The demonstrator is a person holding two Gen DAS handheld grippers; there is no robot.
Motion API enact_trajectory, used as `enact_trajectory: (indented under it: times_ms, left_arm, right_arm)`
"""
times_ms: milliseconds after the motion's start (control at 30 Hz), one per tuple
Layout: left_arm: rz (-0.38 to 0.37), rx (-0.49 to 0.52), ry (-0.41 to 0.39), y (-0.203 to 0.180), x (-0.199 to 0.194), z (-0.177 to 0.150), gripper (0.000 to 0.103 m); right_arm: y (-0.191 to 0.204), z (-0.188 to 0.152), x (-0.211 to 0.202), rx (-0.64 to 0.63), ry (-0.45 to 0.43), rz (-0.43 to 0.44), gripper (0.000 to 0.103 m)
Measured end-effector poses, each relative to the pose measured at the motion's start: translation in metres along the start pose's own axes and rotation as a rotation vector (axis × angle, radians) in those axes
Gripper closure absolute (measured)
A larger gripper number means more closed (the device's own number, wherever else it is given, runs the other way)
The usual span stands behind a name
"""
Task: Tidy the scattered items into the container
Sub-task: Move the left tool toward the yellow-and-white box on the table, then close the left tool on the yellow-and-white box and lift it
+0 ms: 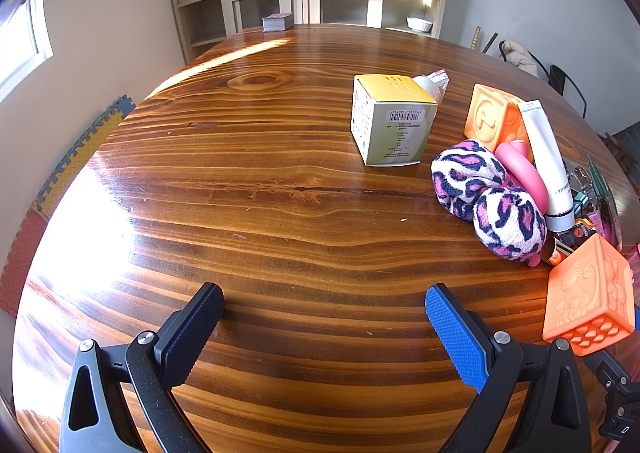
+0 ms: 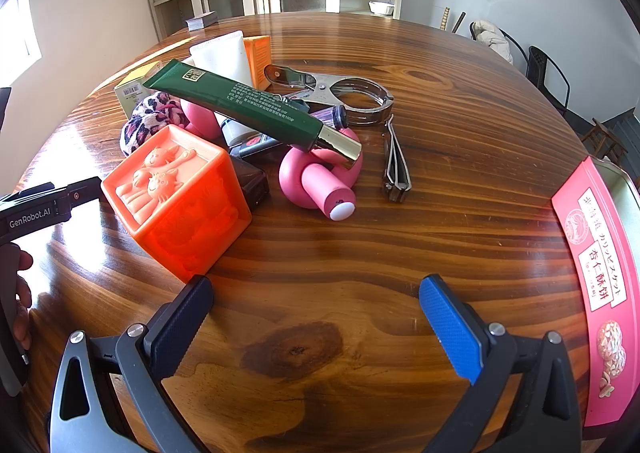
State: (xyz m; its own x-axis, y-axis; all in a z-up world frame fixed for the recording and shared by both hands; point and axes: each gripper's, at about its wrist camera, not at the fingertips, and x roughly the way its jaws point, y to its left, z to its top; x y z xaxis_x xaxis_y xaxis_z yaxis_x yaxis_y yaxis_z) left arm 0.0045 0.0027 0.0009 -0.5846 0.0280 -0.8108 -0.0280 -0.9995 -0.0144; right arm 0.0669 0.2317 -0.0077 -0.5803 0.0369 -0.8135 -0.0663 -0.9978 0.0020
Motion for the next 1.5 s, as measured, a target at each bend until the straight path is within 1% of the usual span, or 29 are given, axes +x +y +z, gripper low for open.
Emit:
enact_trajectory:
  times_ms: [600,700,800,867,900,1000,1067,1167,1300,1367,1433,1467,1500]
  left_arm:
    - [-0.005,0.006,0.000,0.000,0.000,0.000,0.001]
    - [-0.006,0.007,0.000,0.000,0.001,0.001,0.001]
    - [-0.004,0.006,-0.001,-0.003,0.002,0.002,0.001]
    - [0.000,0.001,-0.001,-0.005,0.001,0.004,0.001]
    - [-0.004,0.001,-0.011,-0.006,0.000,0.007,0.001]
    - [0.000,0.025,-0.061,-0.013,-0.008,0.019,0.001]
    - [0.002,0.040,-0.089,-0.017,-0.011,0.033,0.001]
    - [0.011,0.034,-0.114,-0.018,-0.005,0.054,0.001]
    - [0.018,0.028,-0.103,-0.021,0.020,0.082,0.001]
    - [0.025,-0.004,-0.092,-0.023,0.032,0.095,0.001]
    - [0.002,-0.050,-0.083,-0.023,0.042,0.098,0.001]
    - [-0.010,-0.066,-0.081,-0.023,0.048,0.095,0.001]
    - [-0.011,-0.077,-0.056,-0.022,0.055,0.090,0.001]
  right_arm:
    - [-0.002,0.004,0.000,-0.007,0.004,0.007,0.000]
    - [0.003,0.002,0.000,-0.012,0.002,0.011,0.000]
    - [-0.001,0.000,-0.003,-0.005,-0.007,0.049,0.000]
    - [-0.009,-0.001,-0.007,0.026,-0.026,0.094,0.000]
    - [-0.017,-0.001,-0.011,0.058,-0.048,0.123,0.000]
    - [-0.032,-0.001,-0.021,0.129,-0.116,0.165,0.000]
    - [-0.037,0.001,-0.022,0.164,-0.130,0.170,0.000]
    - [-0.039,0.004,-0.021,0.211,-0.137,0.197,0.000]
    - [-0.039,0.007,-0.018,0.219,-0.149,0.181,0.000]
    - [-0.043,0.009,-0.014,0.237,-0.146,0.188,0.000]
    - [-0.047,0.011,-0.011,0.260,-0.123,0.205,0.000]
    - [-0.049,0.010,-0.008,0.272,-0.102,0.204,0.000]
    - [-0.050,0.010,-0.006,0.276,-0.090,0.194,0.000]
